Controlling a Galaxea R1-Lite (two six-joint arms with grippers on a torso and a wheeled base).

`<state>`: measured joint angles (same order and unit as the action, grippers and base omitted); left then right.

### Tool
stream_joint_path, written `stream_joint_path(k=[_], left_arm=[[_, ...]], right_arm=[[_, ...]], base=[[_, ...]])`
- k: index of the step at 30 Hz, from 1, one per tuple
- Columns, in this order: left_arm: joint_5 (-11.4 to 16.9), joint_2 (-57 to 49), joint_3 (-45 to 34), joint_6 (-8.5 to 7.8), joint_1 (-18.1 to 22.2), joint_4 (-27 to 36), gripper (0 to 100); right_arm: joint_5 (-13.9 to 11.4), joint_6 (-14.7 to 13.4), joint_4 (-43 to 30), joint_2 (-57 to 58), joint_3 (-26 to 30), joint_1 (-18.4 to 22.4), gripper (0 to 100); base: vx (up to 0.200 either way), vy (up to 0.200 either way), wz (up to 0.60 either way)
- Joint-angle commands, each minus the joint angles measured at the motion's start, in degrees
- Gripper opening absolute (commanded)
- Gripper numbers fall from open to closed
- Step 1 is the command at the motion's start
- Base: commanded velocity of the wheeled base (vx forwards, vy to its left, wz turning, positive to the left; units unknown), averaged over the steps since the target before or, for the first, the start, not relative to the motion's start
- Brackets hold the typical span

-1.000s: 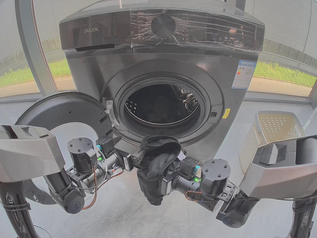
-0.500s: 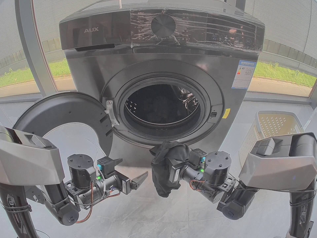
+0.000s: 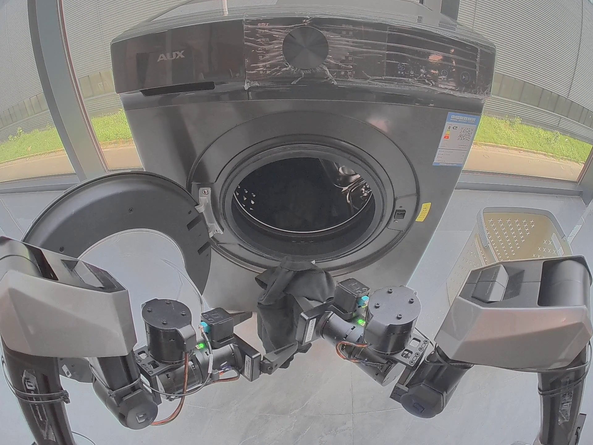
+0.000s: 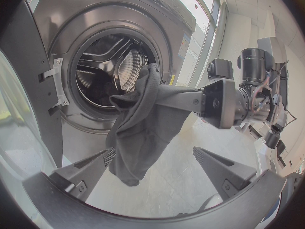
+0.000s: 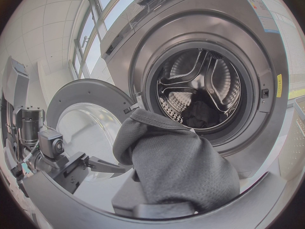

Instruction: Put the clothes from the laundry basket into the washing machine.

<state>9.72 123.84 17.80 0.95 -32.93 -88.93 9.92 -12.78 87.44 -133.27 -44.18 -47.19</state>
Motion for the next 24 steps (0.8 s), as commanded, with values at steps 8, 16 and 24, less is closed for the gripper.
stream_joint_path(k=[8,16,24], left_arm=[[0.13,4.04,8.31,0.19,0.23,-0.01,100],[-0.14,6.94,11.38,0.02,0.32,-0.1,0],[-1.19,6.59,13.05,0.1,2.25,-0.1,0]], right_arm=[[-0.26,-0.06,0.18,0.11,-0.21,-2.38,0],[-0.17,-0.41,0.62,0.11,-0.12,-2.38,0],[0.54,-0.76,0.45,-0.15,0.15,-2.12,0]], base=[[0.0,0.0,0.0],[0.0,0.0,0.0],[0.0,0.0,0.0]])
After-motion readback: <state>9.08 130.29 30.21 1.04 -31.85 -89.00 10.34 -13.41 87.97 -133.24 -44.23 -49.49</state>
